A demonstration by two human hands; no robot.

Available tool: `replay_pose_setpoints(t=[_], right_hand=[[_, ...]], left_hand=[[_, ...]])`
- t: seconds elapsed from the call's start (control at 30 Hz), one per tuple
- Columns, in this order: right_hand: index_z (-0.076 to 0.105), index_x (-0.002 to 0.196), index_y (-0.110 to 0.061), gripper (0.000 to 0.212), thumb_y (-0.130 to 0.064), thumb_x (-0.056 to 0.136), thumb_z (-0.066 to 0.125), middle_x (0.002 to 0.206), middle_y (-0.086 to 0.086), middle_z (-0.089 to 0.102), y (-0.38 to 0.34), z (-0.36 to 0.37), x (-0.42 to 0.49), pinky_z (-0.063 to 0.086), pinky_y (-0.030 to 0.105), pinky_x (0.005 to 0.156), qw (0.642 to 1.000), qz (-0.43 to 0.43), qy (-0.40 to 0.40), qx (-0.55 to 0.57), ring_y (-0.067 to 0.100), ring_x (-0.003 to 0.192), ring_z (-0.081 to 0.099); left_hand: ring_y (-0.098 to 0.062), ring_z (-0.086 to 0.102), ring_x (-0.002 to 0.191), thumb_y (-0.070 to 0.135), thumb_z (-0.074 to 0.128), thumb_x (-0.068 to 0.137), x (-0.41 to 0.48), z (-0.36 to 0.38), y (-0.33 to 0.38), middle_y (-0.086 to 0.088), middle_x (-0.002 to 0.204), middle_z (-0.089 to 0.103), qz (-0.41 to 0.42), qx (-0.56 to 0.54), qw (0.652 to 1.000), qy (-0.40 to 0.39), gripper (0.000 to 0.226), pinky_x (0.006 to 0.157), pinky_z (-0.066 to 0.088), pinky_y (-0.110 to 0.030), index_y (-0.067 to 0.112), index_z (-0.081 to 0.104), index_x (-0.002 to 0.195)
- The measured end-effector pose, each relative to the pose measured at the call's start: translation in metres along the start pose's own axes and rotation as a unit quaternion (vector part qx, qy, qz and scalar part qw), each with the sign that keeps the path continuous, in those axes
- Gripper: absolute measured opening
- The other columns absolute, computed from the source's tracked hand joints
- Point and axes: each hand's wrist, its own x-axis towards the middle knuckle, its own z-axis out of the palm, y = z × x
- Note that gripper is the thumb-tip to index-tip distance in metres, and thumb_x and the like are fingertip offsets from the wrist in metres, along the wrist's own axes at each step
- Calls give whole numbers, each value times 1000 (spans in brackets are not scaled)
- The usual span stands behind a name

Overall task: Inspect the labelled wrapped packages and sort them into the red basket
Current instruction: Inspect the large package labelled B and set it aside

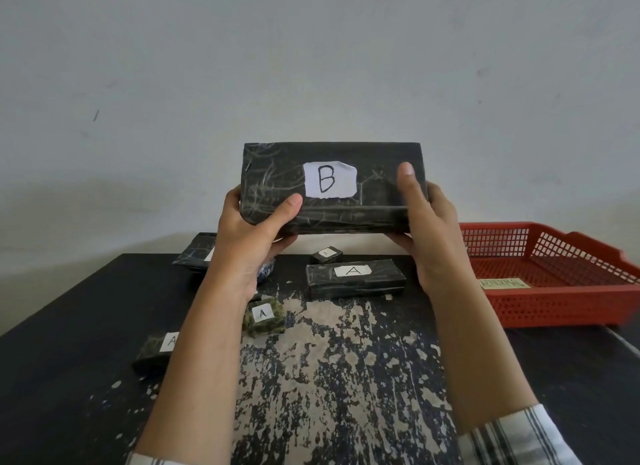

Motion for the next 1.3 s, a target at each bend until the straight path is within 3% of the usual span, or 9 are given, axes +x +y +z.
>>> replay_pose_setpoints(t=[0.17,0.43,0.57,0.7,0.87,0.97,1.07,1.17,1.3], right_hand=[[53,141,-24,111,-68,47,92,124,-4,72,9,0,3,59,44,101,996,-31,-39,-69,17,115,71],[47,146,-27,91,-28,69,95,121,-5,68,11,5,2,60,39,100,999,-50,-16,-4,15,113,70],[46,149,-25,93,-37,67,88,126,1,68,7,1,1,62,36,94,997,-44,-49,30,18,111,73],[50,148,-27,66,-38,88,75,128,6,70,5,-5,3,64,40,90,996,-12,-70,59,11,101,77],[51,147,-26,51,-22,99,69,131,9,68,9,-8,8,64,42,89,996,-11,-50,71,18,106,75],[50,148,-27,54,-17,99,68,132,8,68,9,-8,7,64,38,87,995,-18,-64,72,19,107,75],[48,150,-28,56,-11,100,65,134,4,67,10,-9,7,63,37,88,994,-5,-87,70,18,109,74],[50,148,-31,57,-20,97,72,133,-1,67,10,-10,9,56,56,101,995,-9,-94,15,22,120,68],[53,140,-28,84,-48,68,91,128,-3,68,12,-10,8,54,53,105,994,-31,-66,-80,22,123,64]], left_hand=[[-18,74,107,38,89,56,3,-4,0,-3,122,72,4,1,1000,29,89,78,65,-34,15,54,135],[-21,72,112,40,91,51,3,2,-4,-4,122,71,-37,-49,997,38,100,85,65,-37,12,50,137],[-20,76,105,28,88,57,6,-1,-10,-7,108,79,-47,-47,998,23,67,77,64,-29,6,69,118],[-20,76,104,26,88,59,9,-5,-10,-8,111,78,-45,-51,998,17,72,80,65,-31,4,66,124],[-24,71,113,53,90,50,8,-11,-9,-5,116,77,-60,29,998,14,82,87,63,-41,16,68,119],[-24,70,114,61,82,64,8,-10,-6,-7,117,75,-71,25,997,25,73,88,63,-41,14,67,117],[-20,72,110,39,78,85,9,-9,-8,-5,115,76,-64,0,997,39,48,80,62,-34,12,64,123],[-19,71,111,34,81,79,9,-10,-11,-5,116,75,-45,5,998,40,53,87,62,-39,12,63,124],[-20,72,110,32,83,71,5,-7,-10,-5,115,74,-25,31,999,6,58,96,59,-46,18,60,122]])
